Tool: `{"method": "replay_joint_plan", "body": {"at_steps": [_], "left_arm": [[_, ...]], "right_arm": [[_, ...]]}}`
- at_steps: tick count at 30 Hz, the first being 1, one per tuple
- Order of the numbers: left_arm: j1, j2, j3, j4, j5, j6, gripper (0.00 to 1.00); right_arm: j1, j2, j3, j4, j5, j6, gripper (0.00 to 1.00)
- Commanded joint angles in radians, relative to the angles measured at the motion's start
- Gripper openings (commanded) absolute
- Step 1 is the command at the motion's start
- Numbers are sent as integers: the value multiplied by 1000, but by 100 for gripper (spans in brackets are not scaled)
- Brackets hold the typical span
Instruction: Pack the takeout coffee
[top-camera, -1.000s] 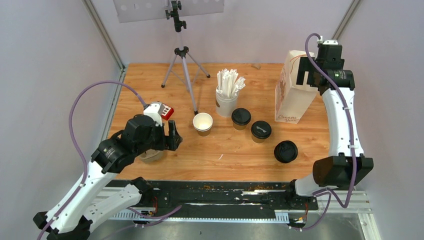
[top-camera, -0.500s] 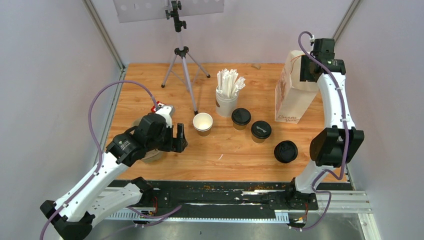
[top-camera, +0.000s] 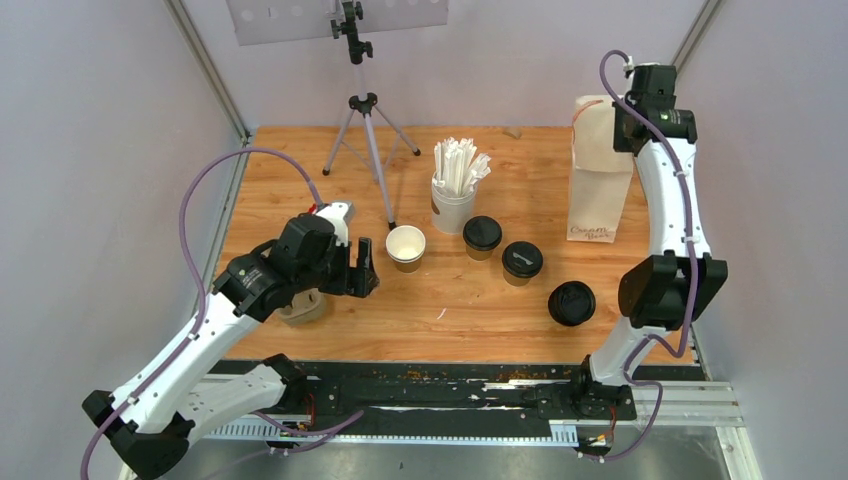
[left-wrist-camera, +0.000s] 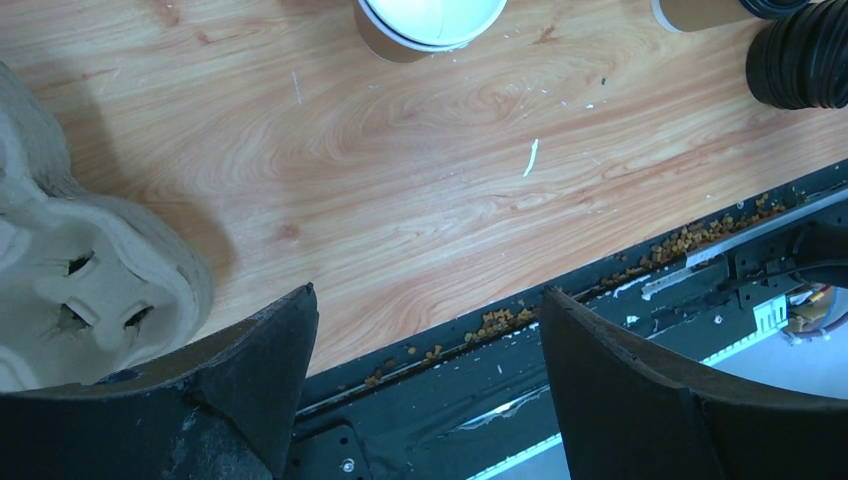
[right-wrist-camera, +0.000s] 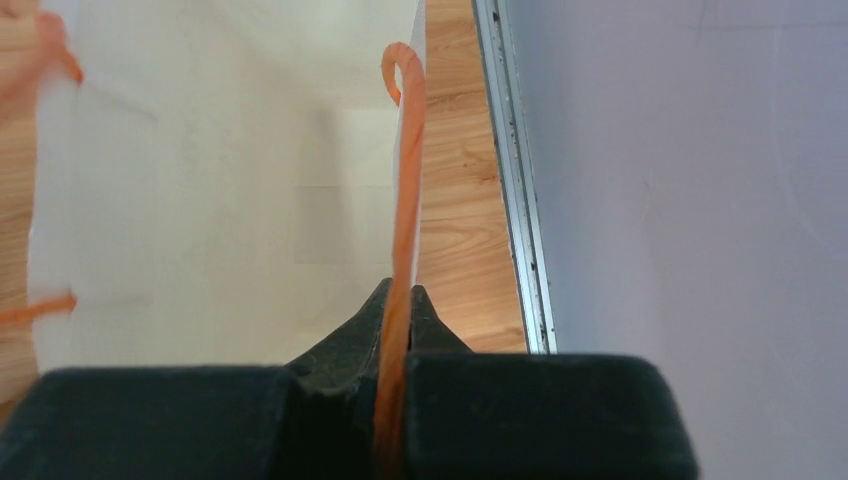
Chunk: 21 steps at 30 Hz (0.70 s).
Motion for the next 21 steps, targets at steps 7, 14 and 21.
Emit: {"method": "replay_joint_plan", "body": {"at_steps": [7,14,21], "left_arm": [[1,-9,92,7,-13,21,88],[0,-5,117,-12,-79,11,88],[1,21,163,-37,-117,-37,90]], "right_arm": [[-5,-111,232,-78,-37,80,0],[2,-256,264,-113,-115,138,0],[35,-413,172,-118,-240,273,0]]}}
